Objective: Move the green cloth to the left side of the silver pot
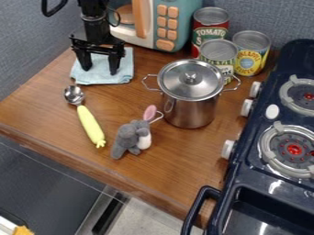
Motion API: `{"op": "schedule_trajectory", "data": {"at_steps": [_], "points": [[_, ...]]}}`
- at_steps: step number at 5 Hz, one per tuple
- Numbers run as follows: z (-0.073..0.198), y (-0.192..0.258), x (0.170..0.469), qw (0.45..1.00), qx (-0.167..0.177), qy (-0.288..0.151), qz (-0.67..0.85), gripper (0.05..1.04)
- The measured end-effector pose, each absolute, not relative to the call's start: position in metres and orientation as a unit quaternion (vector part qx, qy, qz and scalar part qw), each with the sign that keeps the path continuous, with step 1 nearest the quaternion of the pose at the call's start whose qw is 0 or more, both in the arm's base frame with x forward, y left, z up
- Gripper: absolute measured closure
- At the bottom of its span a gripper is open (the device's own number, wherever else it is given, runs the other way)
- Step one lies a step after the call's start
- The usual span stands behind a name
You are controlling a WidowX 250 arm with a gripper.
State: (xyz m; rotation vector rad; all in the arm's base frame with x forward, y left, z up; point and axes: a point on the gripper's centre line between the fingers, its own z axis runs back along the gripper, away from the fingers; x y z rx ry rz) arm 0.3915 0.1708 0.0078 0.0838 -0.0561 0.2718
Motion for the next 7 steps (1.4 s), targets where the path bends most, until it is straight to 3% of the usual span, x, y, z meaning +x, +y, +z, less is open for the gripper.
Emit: {"op": "schedule_trajectory", "data": {"at_steps": [2, 4, 5, 6, 7], "points": [[0.007, 0.128, 0.350, 0.995, 0.028, 0.014, 0.098, 0.086], [0.006, 0.086, 0.303, 0.994, -0.038, 0.096, 0.026, 0.085], [0.006, 0.081, 0.298, 0.992, -0.053, 0.114, 0.023, 0.085], [0.005, 0.089, 0.314, 0.992, -0.050, 0.104, 0.040, 0.083], [0.007, 0.109, 0.342, 0.997, -0.007, 0.064, 0.051, 0.082]]}}
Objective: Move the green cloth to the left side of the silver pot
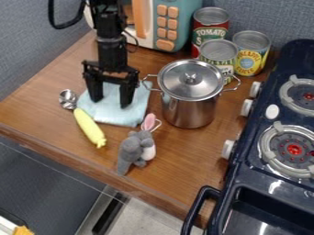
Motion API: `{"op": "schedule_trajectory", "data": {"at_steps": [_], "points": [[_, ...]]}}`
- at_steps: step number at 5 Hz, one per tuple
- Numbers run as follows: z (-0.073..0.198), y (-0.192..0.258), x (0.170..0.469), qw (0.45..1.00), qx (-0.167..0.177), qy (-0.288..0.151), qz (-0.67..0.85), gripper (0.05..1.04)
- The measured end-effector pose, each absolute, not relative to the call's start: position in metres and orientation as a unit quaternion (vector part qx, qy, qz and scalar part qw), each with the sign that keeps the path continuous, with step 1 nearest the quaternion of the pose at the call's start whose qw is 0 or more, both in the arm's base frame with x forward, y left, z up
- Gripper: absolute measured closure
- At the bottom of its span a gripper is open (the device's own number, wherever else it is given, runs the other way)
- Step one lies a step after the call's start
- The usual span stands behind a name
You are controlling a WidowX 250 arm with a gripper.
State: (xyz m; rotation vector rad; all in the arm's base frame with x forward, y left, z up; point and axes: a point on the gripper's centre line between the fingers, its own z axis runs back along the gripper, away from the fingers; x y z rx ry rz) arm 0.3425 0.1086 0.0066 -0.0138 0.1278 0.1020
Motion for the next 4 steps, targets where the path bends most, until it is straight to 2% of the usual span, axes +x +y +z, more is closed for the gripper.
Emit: {"op": "schedule_trajectory", "data": {"at_steps": [1, 2, 4], "points": [[0.011, 0.133, 0.387, 0.998, 0.021, -0.015, 0.066, 0.083], [0.013, 0.142, 0.407, 0.996, 0.033, -0.041, 0.067, 0.083], [0.012, 0.142, 0.405, 0.996, 0.042, -0.041, 0.063, 0.083]]}}
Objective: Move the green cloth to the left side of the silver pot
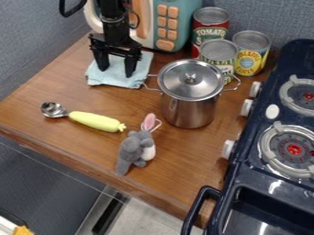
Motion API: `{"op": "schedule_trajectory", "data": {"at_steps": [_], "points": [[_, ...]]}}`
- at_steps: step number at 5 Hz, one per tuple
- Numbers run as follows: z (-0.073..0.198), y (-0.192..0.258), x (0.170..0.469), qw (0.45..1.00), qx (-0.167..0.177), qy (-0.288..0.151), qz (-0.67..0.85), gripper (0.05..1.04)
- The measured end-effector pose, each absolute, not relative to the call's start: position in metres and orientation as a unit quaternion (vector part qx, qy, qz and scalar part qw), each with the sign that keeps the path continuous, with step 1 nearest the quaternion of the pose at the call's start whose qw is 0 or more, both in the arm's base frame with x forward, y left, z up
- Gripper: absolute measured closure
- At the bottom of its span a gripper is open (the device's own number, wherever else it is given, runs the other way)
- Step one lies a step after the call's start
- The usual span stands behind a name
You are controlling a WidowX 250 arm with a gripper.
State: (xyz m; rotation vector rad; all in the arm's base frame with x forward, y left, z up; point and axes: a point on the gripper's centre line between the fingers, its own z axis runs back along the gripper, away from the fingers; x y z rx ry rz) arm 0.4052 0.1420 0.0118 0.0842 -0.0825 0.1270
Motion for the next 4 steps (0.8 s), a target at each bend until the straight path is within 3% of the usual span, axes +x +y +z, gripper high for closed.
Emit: {"op": "schedule_trajectory", "data": {"at_steps": [3, 4], "points": [[0.019, 0.222, 0.402, 0.986, 0.045, -0.026, 0.161, 0.083], [0.018, 0.224, 0.399, 0.984, 0.043, -0.021, 0.174, 0.083]]}}
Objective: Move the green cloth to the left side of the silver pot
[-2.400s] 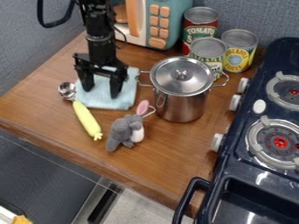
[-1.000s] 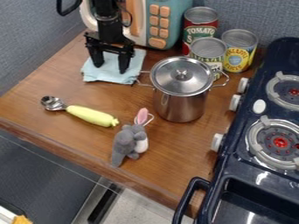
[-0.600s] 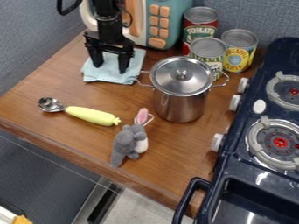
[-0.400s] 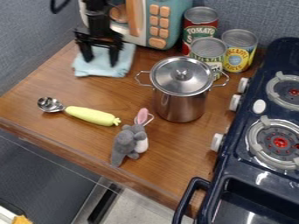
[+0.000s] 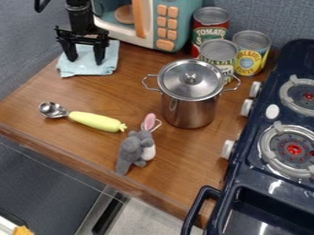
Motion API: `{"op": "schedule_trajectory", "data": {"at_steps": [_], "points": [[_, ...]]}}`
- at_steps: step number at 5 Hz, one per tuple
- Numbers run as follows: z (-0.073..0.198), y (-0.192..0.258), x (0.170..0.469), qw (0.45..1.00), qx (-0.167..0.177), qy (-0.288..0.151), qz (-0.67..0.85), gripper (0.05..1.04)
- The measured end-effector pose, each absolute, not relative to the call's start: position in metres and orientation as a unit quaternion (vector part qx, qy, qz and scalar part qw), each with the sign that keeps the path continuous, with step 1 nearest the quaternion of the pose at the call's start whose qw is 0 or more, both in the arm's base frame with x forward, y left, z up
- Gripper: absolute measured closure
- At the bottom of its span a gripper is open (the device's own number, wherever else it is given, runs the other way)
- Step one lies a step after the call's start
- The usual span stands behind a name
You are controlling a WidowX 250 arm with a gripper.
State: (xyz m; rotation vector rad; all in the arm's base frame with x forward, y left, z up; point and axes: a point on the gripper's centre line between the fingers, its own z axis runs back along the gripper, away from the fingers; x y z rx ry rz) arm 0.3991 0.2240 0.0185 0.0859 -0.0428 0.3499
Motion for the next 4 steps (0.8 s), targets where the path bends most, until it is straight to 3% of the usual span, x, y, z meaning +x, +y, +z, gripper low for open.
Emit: {"op": "schedule_trajectory", "data": {"at_steps": [1, 2, 4], "points": [[0.017, 0.225, 0.398, 0.985, 0.042, -0.022, 0.167, 0.083], [0.012, 0.193, 0.407, 0.992, 0.027, -0.031, 0.117, 0.083], [0.008, 0.095, 0.400, 0.999, -0.007, -0.032, -0.027, 0.084]]}}
